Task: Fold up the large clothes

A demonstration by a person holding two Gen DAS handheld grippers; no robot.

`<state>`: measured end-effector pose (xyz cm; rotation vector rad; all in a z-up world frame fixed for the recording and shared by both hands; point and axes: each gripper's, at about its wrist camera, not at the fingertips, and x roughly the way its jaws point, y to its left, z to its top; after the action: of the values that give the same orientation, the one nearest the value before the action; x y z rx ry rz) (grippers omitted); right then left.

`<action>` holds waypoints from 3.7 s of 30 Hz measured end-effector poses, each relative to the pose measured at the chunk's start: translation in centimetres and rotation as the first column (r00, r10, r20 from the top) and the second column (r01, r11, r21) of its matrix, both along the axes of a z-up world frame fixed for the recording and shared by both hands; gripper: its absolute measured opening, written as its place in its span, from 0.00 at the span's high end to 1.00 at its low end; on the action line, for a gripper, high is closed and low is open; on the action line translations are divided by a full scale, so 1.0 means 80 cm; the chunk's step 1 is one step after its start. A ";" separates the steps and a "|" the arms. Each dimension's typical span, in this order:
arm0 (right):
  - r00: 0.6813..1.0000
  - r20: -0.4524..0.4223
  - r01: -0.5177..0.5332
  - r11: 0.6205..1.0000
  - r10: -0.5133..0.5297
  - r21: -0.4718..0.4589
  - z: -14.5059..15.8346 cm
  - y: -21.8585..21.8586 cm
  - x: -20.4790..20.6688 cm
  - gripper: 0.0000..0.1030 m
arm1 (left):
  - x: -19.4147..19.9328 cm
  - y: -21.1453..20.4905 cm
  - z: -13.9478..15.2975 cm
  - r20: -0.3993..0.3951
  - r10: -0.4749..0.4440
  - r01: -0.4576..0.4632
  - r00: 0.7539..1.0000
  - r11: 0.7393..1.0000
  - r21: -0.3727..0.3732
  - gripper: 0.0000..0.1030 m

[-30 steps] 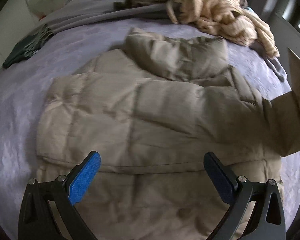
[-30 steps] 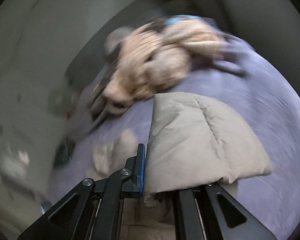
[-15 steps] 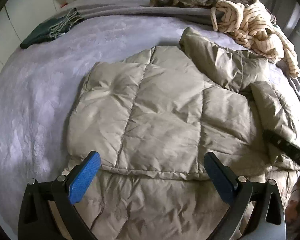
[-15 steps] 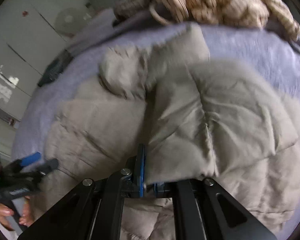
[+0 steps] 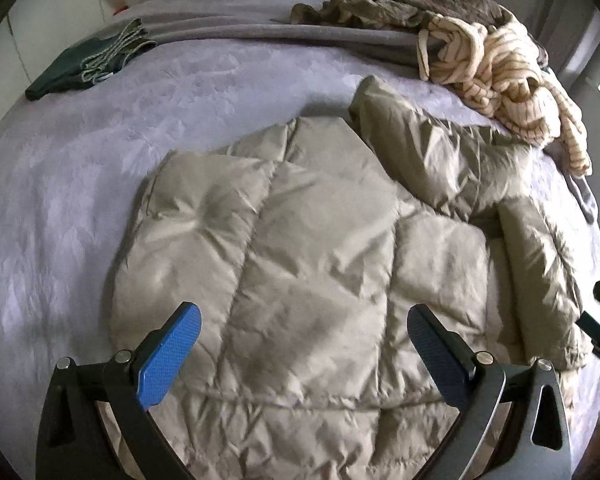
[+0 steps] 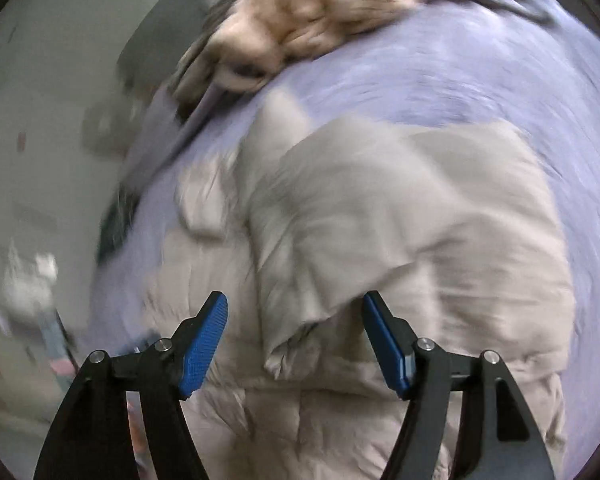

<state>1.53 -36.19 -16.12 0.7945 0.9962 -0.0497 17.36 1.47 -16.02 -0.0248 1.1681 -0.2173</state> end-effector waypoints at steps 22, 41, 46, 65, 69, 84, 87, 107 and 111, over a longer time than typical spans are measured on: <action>0.850 -0.099 -0.523 0.804 0.517 -0.283 -0.012 0.237 0.083 0.49 | 0.017 0.069 0.010 -0.086 0.021 -0.054 0.996 0.911 -0.409 0.00; 0.949 -0.099 0.315 0.905 -0.299 0.286 -0.063 -0.099 -0.105 0.41 | 0.052 -0.077 -0.048 -0.216 -0.194 0.093 0.957 0.909 -0.406 0.88; 0.937 -0.087 0.349 0.892 -0.339 0.286 -0.058 -0.136 -0.091 0.92 | 0.031 -0.048 -0.016 -0.121 -0.157 0.095 0.980 0.906 -0.413 0.89; 0.981 -0.192 0.011 1.000 -0.011 -0.003 -0.046 -0.083 -0.074 0.76 | 0.019 0.031 -0.015 -0.022 -0.023 0.021 0.999 0.995 -0.100 0.51; 0.997 -0.082 -0.024 0.992 0.014 -0.125 0.004 -0.081 -0.100 0.76 | 0.020 0.040 0.010 0.030 -0.001 0.005 1.000 0.991 -0.131 0.51; 0.995 -0.093 0.029 0.993 -0.040 -0.113 -0.050 -0.118 0.037 1.00 | 0.044 -0.049 -0.058 -0.014 -0.074 0.073 0.997 0.996 -0.049 0.51; 0.992 -0.120 0.026 0.991 -0.042 -0.134 -0.085 -0.127 0.048 1.00 | 0.051 -0.051 -0.067 -0.008 -0.083 0.083 0.996 0.995 -0.053 0.50; 0.978 -0.208 -0.096 0.928 0.021 -0.359 -0.042 -0.073 -0.084 1.00 | -0.021 -0.017 -0.054 0.045 -0.152 0.149 0.987 0.986 0.074 0.49; 0.974 -0.221 -0.127 0.914 0.042 -0.385 -0.053 -0.069 -0.083 1.00 | -0.021 -0.019 -0.052 0.044 -0.159 0.153 0.986 0.983 0.104 0.49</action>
<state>-5.12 -41.75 -20.32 0.3747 1.1712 -0.2582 15.67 -0.03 -20.22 0.1606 1.1286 -0.2958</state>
